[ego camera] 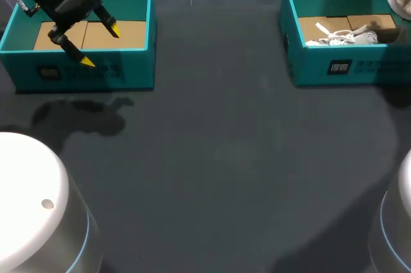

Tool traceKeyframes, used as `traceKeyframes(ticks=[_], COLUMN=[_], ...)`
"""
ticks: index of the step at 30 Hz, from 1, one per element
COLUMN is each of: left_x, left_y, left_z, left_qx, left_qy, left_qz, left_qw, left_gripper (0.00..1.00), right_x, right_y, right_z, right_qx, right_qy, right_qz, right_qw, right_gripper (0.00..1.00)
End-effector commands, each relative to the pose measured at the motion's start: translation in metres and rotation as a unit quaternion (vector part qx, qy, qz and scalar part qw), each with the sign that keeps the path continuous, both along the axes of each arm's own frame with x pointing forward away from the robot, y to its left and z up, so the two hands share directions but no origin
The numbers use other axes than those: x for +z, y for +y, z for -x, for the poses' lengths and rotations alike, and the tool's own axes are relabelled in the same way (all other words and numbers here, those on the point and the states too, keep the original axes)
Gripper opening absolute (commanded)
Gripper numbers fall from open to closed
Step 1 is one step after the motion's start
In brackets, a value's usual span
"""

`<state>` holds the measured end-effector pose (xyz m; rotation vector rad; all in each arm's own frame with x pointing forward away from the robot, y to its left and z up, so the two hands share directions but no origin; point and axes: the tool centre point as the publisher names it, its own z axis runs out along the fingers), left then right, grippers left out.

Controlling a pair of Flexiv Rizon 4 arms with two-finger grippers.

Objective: Take the shoe out of the shoebox, open the shoe tongue, remove and reinsert the insole, then place the shoe into the shoebox

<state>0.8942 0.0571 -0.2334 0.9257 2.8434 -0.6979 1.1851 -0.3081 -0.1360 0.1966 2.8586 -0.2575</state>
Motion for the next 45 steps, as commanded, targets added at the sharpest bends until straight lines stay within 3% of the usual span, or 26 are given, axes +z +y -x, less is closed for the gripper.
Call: traceKeyframes(ticks=[1,4,9,10,22,24,27,31,36,45], left_x=[0.0,0.0,0.0,0.0,0.0,0.0,0.0,0.0,0.0,0.0], left_y=[0.0,0.0,0.0,0.0,0.0,0.0,0.0,0.0,0.0,0.0], left_z=[0.0,0.0,0.0,0.0,0.0,0.0,0.0,0.0,0.0,0.0], left_qx=[-0.001,-0.001,-0.001,-0.001,-0.001,-0.001,-0.001,-0.001,-0.001,-0.001], left_qy=[0.0,0.0,0.0,0.0,0.0,0.0,0.0,0.0,0.0,0.0], left_qz=[-0.001,-0.001,-0.001,-0.001,-0.001,-0.001,-0.001,-0.001,-0.001,-0.001], left_qw=[1.0,1.0,1.0,1.0,1.0,1.0,1.0,1.0,1.0,1.0], left_gripper=[1.0,1.0,1.0,1.0,1.0,1.0,1.0,1.0,1.0,1.0], right_x=[-0.002,-0.005,-0.009,-0.012,-0.012,-0.017,-0.023,-0.027,-0.033,-0.033], right_y=[-0.011,-0.017,-0.024,-0.026,-0.026,-0.037,-0.049,-0.05,-0.046,-0.046], right_z=[0.003,0.012,0.023,0.024,0.024,0.019,0.025,0.036,0.042,0.042], right_qx=[-0.138,-0.218,-0.288,-0.287,-0.287,-0.376,-0.468,-0.522,-0.558,-0.558], right_qy=[0.001,0.0,0.012,0.036,0.036,0.046,0.009,-0.033,-0.056,-0.056], right_qz=[-0.022,-0.034,-0.029,-0.03,-0.03,-0.066,-0.111,-0.14,-0.11,-0.11], right_qw=[0.99,0.975,0.957,0.957,0.957,0.923,0.877,0.841,0.821,0.821], right_gripper=[0.0,0.0,0.0,0.0,0.0,0.0,0.0,0.0,0.0,0.0])
